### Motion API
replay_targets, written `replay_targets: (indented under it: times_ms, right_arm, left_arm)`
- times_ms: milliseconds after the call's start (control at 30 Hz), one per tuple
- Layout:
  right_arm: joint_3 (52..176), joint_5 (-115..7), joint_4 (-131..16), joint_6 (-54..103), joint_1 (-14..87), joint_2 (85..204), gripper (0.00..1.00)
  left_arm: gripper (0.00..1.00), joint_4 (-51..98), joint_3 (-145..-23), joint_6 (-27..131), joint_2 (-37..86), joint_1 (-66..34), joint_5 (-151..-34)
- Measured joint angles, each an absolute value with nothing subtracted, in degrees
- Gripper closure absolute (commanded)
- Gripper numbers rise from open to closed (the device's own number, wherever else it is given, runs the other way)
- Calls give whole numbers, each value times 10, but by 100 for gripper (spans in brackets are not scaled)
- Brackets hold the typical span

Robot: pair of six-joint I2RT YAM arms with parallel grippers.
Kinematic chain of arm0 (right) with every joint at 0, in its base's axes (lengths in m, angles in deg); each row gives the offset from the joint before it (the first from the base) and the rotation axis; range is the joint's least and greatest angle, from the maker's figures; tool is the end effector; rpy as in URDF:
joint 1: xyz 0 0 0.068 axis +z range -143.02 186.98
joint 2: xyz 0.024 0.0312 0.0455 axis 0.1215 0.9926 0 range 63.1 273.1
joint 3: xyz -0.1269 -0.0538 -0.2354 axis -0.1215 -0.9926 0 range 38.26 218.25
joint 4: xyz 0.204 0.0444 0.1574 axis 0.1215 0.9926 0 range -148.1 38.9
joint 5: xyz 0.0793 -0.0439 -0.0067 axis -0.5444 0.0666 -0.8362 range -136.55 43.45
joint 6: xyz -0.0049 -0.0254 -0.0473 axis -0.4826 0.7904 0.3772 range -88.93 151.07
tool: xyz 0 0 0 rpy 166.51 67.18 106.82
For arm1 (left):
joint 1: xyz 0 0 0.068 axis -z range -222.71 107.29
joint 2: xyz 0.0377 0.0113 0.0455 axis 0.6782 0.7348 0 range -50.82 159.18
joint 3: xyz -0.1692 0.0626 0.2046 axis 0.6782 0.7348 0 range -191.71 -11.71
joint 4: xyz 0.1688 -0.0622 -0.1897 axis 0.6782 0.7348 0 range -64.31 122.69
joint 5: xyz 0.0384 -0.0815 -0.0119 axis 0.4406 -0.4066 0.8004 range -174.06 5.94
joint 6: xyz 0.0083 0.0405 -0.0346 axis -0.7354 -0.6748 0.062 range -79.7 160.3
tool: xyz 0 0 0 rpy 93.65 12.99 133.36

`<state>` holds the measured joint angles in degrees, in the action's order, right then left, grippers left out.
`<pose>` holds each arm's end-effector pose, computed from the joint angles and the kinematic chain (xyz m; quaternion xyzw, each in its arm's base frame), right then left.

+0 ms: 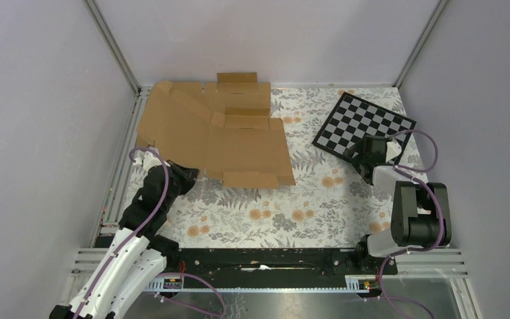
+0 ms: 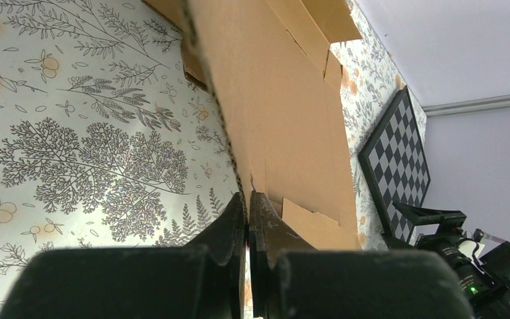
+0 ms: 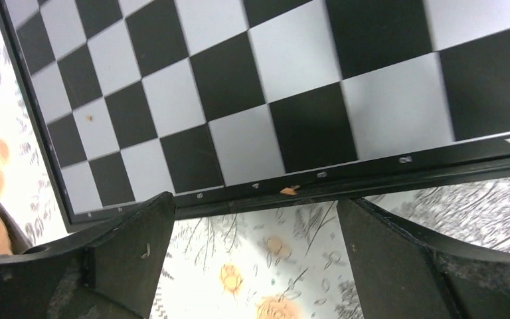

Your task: Fold the paper box

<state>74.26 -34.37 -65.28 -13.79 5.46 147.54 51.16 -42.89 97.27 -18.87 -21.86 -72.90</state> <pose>0.2833 -0.0150 0.1610 0.3969 0.8154 0.0617 0.4170 0.1328 -0.0431 0.2617 -0.3109 0.7875 -0.2659 0.4609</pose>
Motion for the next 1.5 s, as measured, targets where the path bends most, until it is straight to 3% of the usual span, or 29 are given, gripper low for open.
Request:
replay_targets:
  times_ms: [133, 600, 767, 933, 1200, 1333, 1500]
  right_arm:
    - [742, -345, -671, -138, 12, 1481, 1]
    - [704, -336, -648, -288, 14, 1431, 1]
    - [698, -280, -648, -303, 15, 1425, 1]
    - [759, -236, -663, -265, 13, 1506, 1]
    - [937, -297, -671, -148, 14, 1657, 1]
    - [920, -299, -664, -107, 36, 1613, 1]
    - [852, -349, -666, -93, 78, 1446, 1]
  left_arm:
    - [100, 500, -421, 971, -183, -219, -740]
    - [100, 466, -419, 970, -157, -219, -793]
    - [100, 466, -419, 958, -157, -219, -803]
    - [100, 466, -419, 955, -143, -219, -825]
    - [100, 467, -421, 925, -107, -219, -863]
    - [100, 469, -421, 903, -91, -219, -895]
    - [100, 471, -421, 887, -90, -219, -937]
